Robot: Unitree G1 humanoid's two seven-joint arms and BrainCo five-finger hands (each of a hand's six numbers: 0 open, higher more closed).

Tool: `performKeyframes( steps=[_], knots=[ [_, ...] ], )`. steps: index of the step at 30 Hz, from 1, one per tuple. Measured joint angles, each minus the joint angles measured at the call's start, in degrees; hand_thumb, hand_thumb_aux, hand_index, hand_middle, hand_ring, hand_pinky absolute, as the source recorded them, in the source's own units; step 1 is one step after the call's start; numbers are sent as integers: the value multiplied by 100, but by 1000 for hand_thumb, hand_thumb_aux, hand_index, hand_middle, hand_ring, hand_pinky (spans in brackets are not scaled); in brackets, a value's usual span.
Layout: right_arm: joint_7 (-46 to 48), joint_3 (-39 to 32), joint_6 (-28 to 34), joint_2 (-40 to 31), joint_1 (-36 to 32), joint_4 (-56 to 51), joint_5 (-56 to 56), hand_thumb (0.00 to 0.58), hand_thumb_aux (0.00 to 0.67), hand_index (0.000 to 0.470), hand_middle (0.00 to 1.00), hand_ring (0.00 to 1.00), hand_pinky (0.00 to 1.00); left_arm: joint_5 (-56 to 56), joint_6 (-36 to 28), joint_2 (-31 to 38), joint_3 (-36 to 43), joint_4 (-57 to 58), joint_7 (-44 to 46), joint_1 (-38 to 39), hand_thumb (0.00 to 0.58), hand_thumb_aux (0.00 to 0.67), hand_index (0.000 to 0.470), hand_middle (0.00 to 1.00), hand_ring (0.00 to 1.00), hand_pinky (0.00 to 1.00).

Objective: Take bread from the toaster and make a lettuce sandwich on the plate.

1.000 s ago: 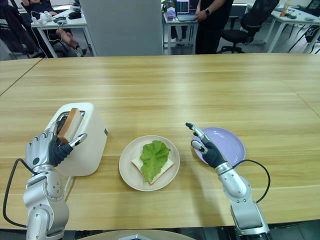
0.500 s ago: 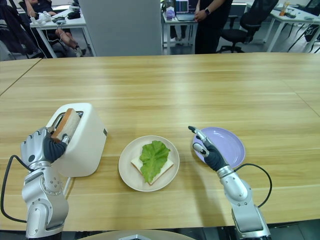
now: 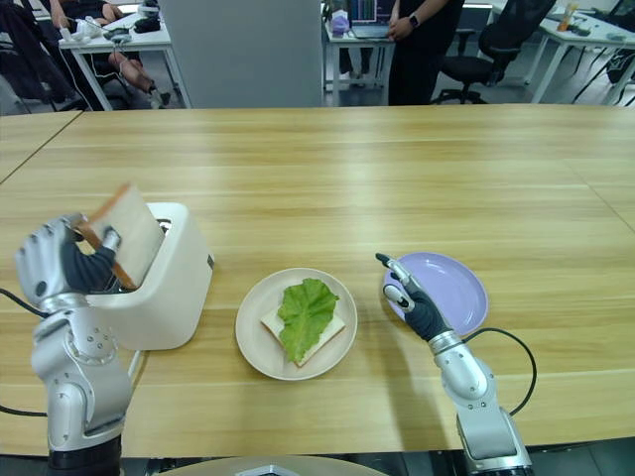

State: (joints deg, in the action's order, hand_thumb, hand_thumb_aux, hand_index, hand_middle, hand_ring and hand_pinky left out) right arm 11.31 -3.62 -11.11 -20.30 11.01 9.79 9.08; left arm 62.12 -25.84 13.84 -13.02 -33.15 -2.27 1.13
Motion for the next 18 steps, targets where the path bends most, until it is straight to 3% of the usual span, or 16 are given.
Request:
performKeyframes(
  steps=[8,14,18],
  knots=[
    [-29,-1,-36,84,-173,-148,35,0,0,0,0,0,0,14,295,63,-119,-634,-468,-239,580,670,460,1000,1000,1000],
    [-55,11,-66,115,-363,-218,29,0,0,0,0,0,0,-2049,908,-975,309,-919,-275,-376,580,670,460,1000,1000,1000],
    [-115,74,-96,125,-535,-218,32,0,0,0,0,0,0,-3556,1171,-1794,745,-473,0,5,580,670,460,1000,1000,1000]
  ],
)
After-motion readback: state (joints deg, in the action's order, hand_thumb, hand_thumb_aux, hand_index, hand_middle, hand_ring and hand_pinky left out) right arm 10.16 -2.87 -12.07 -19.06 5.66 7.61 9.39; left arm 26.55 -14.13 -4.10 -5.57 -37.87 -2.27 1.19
